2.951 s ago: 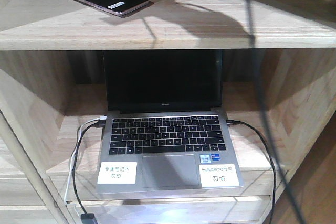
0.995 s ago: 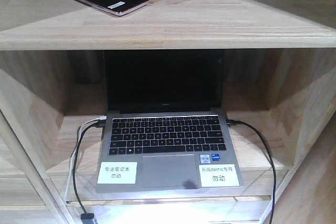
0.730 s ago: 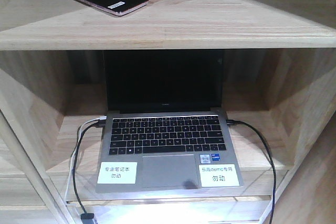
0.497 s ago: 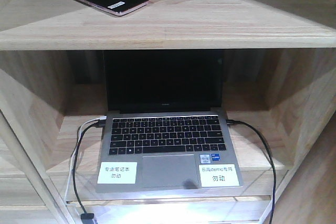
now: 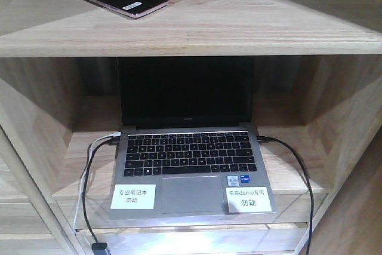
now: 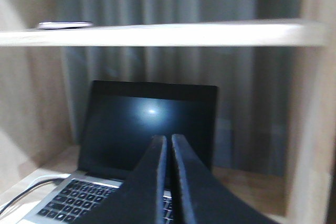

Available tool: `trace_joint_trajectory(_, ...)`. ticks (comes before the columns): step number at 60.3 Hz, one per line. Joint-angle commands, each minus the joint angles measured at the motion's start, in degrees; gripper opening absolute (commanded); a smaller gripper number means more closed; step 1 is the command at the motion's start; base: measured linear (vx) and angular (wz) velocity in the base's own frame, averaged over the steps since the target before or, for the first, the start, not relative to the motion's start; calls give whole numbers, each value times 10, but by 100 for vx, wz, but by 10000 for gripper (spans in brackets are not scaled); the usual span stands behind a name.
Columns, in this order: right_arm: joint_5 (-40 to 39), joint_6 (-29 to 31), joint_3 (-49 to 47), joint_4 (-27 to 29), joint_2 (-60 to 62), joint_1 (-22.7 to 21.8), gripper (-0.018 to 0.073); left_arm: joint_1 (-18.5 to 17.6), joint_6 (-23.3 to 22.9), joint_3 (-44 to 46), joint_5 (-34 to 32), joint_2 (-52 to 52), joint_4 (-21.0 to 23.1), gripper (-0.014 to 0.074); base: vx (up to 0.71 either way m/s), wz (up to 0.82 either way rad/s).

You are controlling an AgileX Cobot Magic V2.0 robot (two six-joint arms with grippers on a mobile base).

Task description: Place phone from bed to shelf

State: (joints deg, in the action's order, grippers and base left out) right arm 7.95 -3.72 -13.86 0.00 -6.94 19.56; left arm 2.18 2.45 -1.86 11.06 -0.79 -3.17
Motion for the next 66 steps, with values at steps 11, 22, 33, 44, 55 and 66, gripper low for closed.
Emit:
trace_joint_trajectory(11,-5,-12,-16,-20,-5,-54,-1,0,-2,15,-40,-6,3,1,0,0)
trace_joint_trajectory(22,-13,-12,12,0,7,-142,-1,0,-2,15,-40,-6,3,1,0,0)
trace_joint_trajectory(33,-16,-10,68,7,50,-202,-1,0,-2,15,-40,-6,3,1,0,0)
trace_joint_trajectory(44,-25,-10,124,7,82,-214,-1,0,-2,15,-40,-6,3,1,0,0)
trace_joint_trajectory(55,-47,-10,159,6,81,-214,-1,0,-2,15,-40,-6,3,1,0,0)
trace_joint_trajectory(66,-49,-10,159,6,81,-214,-1,0,-2,15,-40,-6,3,1,0,0)
